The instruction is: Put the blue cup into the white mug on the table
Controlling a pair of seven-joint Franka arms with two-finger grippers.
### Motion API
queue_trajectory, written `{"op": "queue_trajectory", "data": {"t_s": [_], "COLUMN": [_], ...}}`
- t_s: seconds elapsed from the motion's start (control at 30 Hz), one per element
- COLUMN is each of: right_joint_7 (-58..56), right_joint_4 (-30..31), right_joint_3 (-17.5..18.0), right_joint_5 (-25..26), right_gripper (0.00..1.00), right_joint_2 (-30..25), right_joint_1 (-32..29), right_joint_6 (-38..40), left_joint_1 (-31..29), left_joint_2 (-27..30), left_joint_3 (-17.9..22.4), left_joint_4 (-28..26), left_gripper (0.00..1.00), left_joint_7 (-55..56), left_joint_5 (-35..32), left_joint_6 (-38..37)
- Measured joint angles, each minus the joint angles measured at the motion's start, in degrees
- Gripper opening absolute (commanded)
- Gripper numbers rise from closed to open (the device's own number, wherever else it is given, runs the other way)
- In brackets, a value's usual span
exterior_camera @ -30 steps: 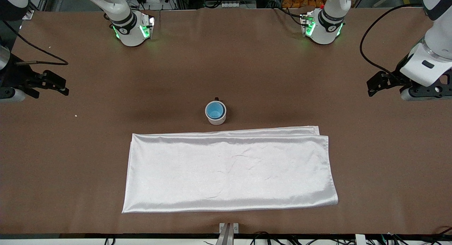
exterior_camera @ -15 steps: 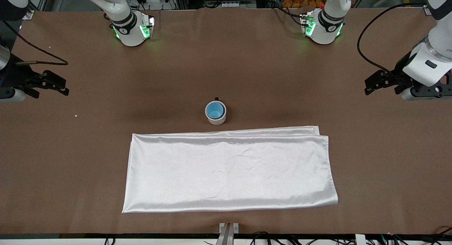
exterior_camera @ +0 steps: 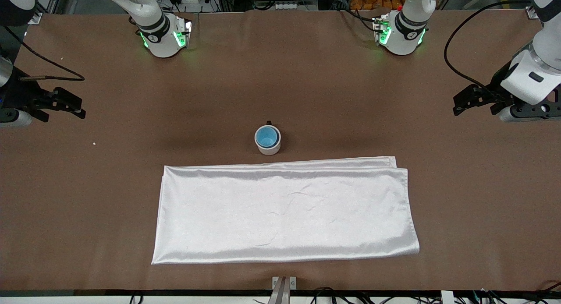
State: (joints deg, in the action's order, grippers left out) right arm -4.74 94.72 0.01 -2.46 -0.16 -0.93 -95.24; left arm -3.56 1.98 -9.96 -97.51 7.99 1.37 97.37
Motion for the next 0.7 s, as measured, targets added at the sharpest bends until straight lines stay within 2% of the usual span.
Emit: {"op": "queue_trajectory", "data": {"t_s": [0.7], "right_joint_7": [0.0], "right_joint_4": [0.0], "right_joint_3": [0.0], "right_joint_5": [0.0], "right_gripper": [1.0], "right_joint_2": [0.0], "right_joint_1": [0.0], "right_joint_6": [0.0], "left_joint_1": [0.0], "left_joint_2": [0.66], "left_joint_3": [-0.06], "left_joint_4": [0.0], "left_gripper": [1.0], "left_joint_7": [0.0], "left_joint_5": [-0.58], "left_joint_6": [-1.38]}}
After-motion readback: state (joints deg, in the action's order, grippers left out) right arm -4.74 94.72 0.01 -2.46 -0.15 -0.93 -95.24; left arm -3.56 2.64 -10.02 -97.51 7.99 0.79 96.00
